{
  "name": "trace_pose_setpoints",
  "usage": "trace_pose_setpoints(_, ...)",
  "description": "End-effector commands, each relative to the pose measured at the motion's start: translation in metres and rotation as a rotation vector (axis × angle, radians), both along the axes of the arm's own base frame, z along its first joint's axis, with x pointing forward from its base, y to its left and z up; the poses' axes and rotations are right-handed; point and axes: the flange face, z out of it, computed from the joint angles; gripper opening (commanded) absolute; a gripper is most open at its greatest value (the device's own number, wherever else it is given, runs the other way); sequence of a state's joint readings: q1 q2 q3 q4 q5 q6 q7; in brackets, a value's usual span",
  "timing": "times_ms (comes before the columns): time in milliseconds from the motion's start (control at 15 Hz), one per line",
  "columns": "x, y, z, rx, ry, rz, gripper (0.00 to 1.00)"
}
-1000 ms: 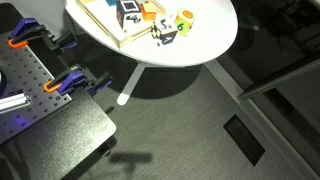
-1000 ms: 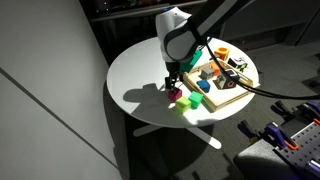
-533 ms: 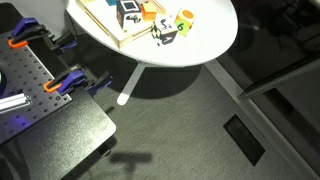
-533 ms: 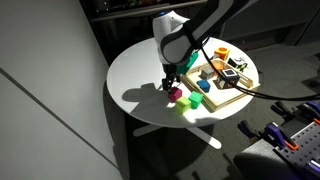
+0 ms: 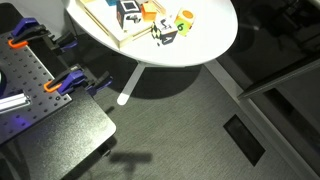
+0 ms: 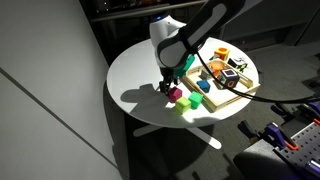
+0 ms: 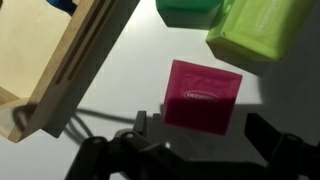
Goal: Pick up the pink block and put it on the tray
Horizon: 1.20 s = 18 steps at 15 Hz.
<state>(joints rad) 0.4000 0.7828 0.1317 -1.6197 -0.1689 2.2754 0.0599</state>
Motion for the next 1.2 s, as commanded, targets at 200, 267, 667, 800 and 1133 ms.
trace_pose_setpoints(200, 0.002, 0.008, 0.001, -0.029, -0.004, 0.01, 0.7)
trace_pose_setpoints(267, 0.002, 0.009, 0.002, -0.029, -0.005, 0.011, 0.6)
trace_pose_setpoints(667, 0.006, 0.0, 0.019, -0.024, -0.018, -0.002, 0.32)
trace_pose_setpoints(800, 0.009, -0.004, 0.027, -0.024, -0.024, -0.007, 0.32)
trace_pose_setpoints(1133, 0.011, -0.011, 0.048, -0.028, -0.017, -0.006, 0.32)
